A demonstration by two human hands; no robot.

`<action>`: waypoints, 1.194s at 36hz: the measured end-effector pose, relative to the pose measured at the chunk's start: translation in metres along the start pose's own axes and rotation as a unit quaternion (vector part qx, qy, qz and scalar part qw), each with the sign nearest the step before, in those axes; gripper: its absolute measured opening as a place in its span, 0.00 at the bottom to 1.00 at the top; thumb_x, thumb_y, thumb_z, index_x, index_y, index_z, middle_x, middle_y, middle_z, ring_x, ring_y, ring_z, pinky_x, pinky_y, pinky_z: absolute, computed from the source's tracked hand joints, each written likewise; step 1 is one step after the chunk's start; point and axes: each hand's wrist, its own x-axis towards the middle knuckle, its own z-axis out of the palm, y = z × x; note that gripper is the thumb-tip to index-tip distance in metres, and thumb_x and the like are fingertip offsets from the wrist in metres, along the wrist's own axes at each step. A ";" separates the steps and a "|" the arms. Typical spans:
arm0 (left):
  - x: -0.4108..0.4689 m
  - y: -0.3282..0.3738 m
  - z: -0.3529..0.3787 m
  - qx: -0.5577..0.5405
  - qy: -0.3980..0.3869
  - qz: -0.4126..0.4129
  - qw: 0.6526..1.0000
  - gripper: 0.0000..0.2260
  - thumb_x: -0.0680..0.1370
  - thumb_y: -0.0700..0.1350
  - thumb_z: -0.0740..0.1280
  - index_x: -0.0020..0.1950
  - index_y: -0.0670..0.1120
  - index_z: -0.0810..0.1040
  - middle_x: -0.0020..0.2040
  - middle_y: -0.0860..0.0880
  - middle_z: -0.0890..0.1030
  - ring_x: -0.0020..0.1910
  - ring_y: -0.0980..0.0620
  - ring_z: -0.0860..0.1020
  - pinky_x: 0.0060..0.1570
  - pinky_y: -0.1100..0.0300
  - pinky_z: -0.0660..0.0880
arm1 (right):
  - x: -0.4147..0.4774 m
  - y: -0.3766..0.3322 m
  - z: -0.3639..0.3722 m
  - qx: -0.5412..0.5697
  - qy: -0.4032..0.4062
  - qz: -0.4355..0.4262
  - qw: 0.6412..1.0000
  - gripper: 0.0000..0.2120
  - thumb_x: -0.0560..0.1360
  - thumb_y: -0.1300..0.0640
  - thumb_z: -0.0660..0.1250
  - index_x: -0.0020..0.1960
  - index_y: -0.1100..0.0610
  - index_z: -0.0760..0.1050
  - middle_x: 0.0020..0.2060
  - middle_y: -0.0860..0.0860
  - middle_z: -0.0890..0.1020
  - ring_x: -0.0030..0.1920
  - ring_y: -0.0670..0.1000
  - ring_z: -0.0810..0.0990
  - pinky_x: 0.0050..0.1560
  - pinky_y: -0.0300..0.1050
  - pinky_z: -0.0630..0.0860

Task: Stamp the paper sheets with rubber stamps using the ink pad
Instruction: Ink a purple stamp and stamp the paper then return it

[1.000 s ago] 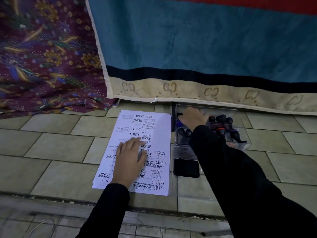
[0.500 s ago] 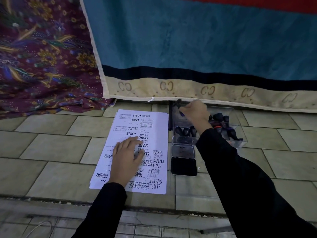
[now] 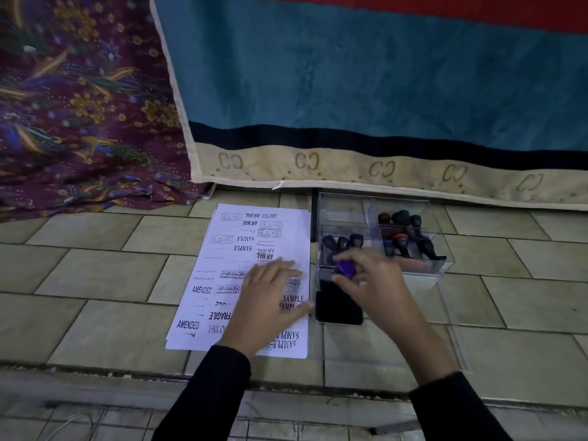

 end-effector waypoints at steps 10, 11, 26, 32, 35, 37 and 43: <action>0.000 0.019 0.020 0.020 -0.033 0.022 0.999 0.36 0.66 0.74 0.60 0.67 0.55 0.69 0.69 0.58 0.67 0.72 0.58 0.59 0.72 0.52 0.53 | -0.026 0.008 0.012 -0.045 -0.020 -0.063 0.997 0.16 0.69 0.63 0.73 0.55 0.55 0.80 0.46 0.51 0.79 0.37 0.47 0.80 0.44 0.39 0.78; 0.000 0.018 0.021 0.024 -0.033 0.023 0.999 0.35 0.66 0.74 0.60 0.67 0.54 0.69 0.69 0.57 0.67 0.72 0.58 0.59 0.72 0.52 0.53 | -0.027 0.008 0.012 -0.045 -0.021 -0.064 0.997 0.16 0.69 0.63 0.73 0.55 0.55 0.79 0.46 0.51 0.79 0.37 0.47 0.80 0.44 0.37 0.77; 0.000 0.017 0.012 -0.177 0.043 -0.055 0.982 0.22 0.72 0.64 0.65 0.62 0.56 0.74 0.64 0.61 0.73 0.66 0.64 0.66 0.67 0.58 0.63 | -0.028 0.003 0.013 -0.023 0.001 -0.075 0.997 0.15 0.71 0.63 0.70 0.58 0.56 0.78 0.48 0.49 0.78 0.42 0.45 0.80 0.48 0.35 0.76; 0.009 -0.012 -0.017 -0.153 0.163 -0.131 0.966 0.10 0.80 0.44 0.61 0.60 0.50 0.75 0.60 0.56 0.77 0.61 0.59 0.72 0.62 0.59 0.68 | 0.009 -0.022 0.027 -0.013 0.010 -0.085 0.996 0.15 0.73 0.60 0.69 0.60 0.56 0.75 0.52 0.53 0.78 0.43 0.51 0.80 0.48 0.43 0.78; 0.013 -0.031 -0.017 -0.044 0.152 -0.125 0.980 0.09 0.79 0.41 0.62 0.59 0.47 0.76 0.59 0.51 0.78 0.60 0.51 0.73 0.61 0.56 0.68 | 0.026 -0.028 0.044 -0.032 -0.018 -0.101 0.994 0.14 0.74 0.60 0.68 0.59 0.59 0.75 0.52 0.56 0.78 0.47 0.53 0.79 0.51 0.46 0.77; 0.015 -0.040 -0.011 0.012 0.121 -0.127 0.984 0.10 0.78 0.40 0.62 0.58 0.46 0.76 0.61 0.48 0.78 0.61 0.47 0.73 0.63 0.51 0.67 | 0.034 -0.028 0.055 -0.046 -0.033 -0.112 0.992 0.14 0.75 0.60 0.67 0.60 0.58 0.74 0.52 0.56 0.78 0.48 0.54 0.79 0.52 0.47 0.77; 0.012 -0.046 0.002 0.087 0.065 -0.142 0.984 0.15 0.78 0.43 0.60 0.65 0.46 0.73 0.66 0.51 0.73 0.68 0.51 0.68 0.71 0.45 0.56 | 0.044 -0.021 0.069 -0.076 -0.046 -0.131 0.987 0.14 0.75 0.59 0.66 0.61 0.58 0.73 0.52 0.56 0.78 0.48 0.56 0.78 0.51 0.50 0.77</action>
